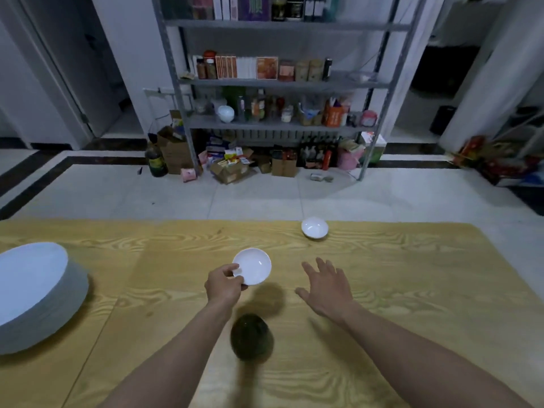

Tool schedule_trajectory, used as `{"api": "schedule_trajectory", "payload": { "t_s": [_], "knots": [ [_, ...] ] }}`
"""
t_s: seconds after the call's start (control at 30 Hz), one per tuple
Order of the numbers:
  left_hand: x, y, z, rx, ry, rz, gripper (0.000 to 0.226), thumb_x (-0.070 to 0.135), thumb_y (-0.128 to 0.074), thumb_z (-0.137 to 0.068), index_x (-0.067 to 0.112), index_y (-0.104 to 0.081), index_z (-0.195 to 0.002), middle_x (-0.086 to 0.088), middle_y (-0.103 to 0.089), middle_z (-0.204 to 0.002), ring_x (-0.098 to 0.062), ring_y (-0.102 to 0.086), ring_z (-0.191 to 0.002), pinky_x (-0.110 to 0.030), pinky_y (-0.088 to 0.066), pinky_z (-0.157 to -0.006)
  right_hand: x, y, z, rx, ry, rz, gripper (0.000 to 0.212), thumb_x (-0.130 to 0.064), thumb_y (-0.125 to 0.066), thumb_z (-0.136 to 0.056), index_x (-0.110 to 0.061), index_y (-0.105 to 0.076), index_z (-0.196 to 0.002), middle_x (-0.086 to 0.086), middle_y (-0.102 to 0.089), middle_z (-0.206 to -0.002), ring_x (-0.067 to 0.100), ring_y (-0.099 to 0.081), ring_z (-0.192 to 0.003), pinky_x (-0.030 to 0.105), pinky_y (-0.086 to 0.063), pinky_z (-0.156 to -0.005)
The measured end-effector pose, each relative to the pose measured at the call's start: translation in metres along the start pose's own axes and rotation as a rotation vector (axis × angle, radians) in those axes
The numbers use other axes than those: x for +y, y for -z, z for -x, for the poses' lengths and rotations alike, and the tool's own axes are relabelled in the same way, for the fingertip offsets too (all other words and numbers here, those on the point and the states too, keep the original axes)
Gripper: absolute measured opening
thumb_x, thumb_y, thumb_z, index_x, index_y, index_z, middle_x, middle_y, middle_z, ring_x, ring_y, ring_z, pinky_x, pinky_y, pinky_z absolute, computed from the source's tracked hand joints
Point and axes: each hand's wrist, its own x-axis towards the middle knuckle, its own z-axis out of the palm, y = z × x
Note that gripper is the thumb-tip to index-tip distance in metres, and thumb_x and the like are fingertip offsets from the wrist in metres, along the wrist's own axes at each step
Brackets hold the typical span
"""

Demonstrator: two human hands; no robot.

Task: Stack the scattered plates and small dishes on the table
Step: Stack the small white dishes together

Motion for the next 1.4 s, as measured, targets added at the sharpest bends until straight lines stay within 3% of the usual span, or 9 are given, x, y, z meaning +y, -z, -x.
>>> {"api": "schedule_trajectory", "payload": {
  "t_s": [0.2,0.33,0.53,0.67,0.77,0.87,1.03,1.27,1.4],
  "knots": [
    [0.017,-0.080,-0.006,-0.012,0.017,0.008,0.038,-0.014,-0.064,-0.081,0.007,-0.070,-0.112,-0.010,-0.061,-0.117,-0.033,-0.065,-0.097,-0.017,-0.054,-0.051,0.075,0.006,-0.031,-0.025,-0.068,-0.133,0.069,-0.055,-0.043,-0.098,-0.024,-0.021,-0.156,0.012,-0.020,-0.162,0.030,-0.019,-0.149,0.044,-0.027,-0.115],
    [0.022,-0.111,-0.026,-0.002,0.045,0.021,0.037,-0.015,-0.063,-0.080,0.006,-0.071,-0.110,-0.011,-0.062,-0.114,-0.022,-0.064,-0.082,-0.027,-0.058,-0.064,0.099,0.004,-0.061,-0.018,-0.207,-0.573,0.062,-0.042,-0.058,-0.096,-0.022,-0.037,-0.151,0.007,-0.040,-0.154,0.025,-0.036,-0.141,0.034,-0.034,-0.109],
    [0.025,-0.146,-0.064,0.007,0.077,0.034,0.036,-0.016,-0.063,-0.079,0.008,-0.071,-0.104,-0.009,-0.062,-0.112,-0.021,-0.063,-0.083,-0.032,-0.059,-0.069,0.116,-0.009,-0.128,-0.009,-0.579,-1.205,0.048,-0.027,-0.073,-0.085,-0.017,-0.061,-0.131,0.011,-0.068,-0.119,0.026,-0.065,-0.108,0.029,-0.049,-0.084],
    [0.023,-0.160,-0.091,0.011,0.098,0.001,0.036,-0.013,-0.062,-0.081,0.011,-0.071,-0.107,-0.005,-0.060,-0.109,-0.011,-0.063,-0.073,-0.027,-0.058,-0.062,0.121,-0.014,-0.169,-0.009,-0.703,-1.416,0.034,-0.024,-0.069,-0.089,-0.022,-0.060,-0.122,0.012,-0.069,-0.108,0.020,-0.066,-0.075,0.027,-0.047,-0.061],
    [0.018,-0.167,-0.107,0.011,0.097,-0.021,0.036,-0.012,-0.063,-0.080,0.014,-0.072,-0.104,-0.004,-0.062,-0.109,-0.021,-0.065,-0.083,-0.021,-0.056,-0.058,0.119,-0.019,-0.196,0.012,-0.739,-1.463,0.039,-0.018,-0.069,-0.089,-0.016,-0.060,-0.126,0.008,-0.068,-0.093,0.019,-0.063,-0.065,0.035,-0.055,-0.070],
    [0.014,-0.172,-0.120,0.012,0.107,-0.033,0.036,-0.011,-0.064,-0.079,0.017,-0.072,-0.100,-0.004,-0.064,-0.108,-0.018,-0.064,-0.078,-0.025,-0.057,-0.064,0.115,-0.026,-0.219,-0.007,-0.763,-1.514,0.049,-0.018,-0.070,-0.089,-0.012,-0.054,-0.135,0.010,-0.067,-0.098,0.022,-0.066,-0.072,0.040,-0.059,-0.084],
    [0.013,-0.179,-0.134,0.007,0.121,-0.036,0.036,-0.008,-0.065,-0.079,0.018,-0.073,-0.103,0.000,-0.065,-0.106,-0.024,-0.067,-0.078,-0.010,-0.048,-0.050,0.111,-0.031,-0.247,-0.001,-0.805,-1.636,0.043,-0.010,-0.067,-0.092,-0.003,-0.052,-0.132,0.010,-0.060,-0.074,0.028,-0.062,-0.068,0.041,-0.058,-0.077],
    [0.014,-0.182,-0.139,0.005,0.128,-0.033,0.035,-0.008,-0.065,-0.081,0.013,-0.072,-0.109,-0.002,-0.064,-0.107,-0.023,-0.066,-0.075,-0.008,-0.045,-0.048,0.111,-0.034,-0.259,-0.019,-0.842,-1.676,0.024,0.010,-0.058,-0.089,-0.003,-0.059,-0.110,0.016,-0.068,-0.091,0.037,-0.072,-0.086,0.043,-0.057,-0.090],
    [0.018,-0.184,-0.133,-0.011,0.118,-0.030,0.035,-0.007,-0.065,-0.082,0.018,-0.071,-0.106,0.001,-0.065,-0.107,-0.021,-0.068,-0.073,-0.008,-0.046,-0.050,0.113,-0.035,-0.251,-0.024,-0.824,-1.720,0.028,0.013,-0.057,-0.089,-0.001,-0.056,-0.113,0.025,-0.067,-0.103,0.032,-0.070,-0.069,0.037,-0.059,-0.080]
  ]
}}
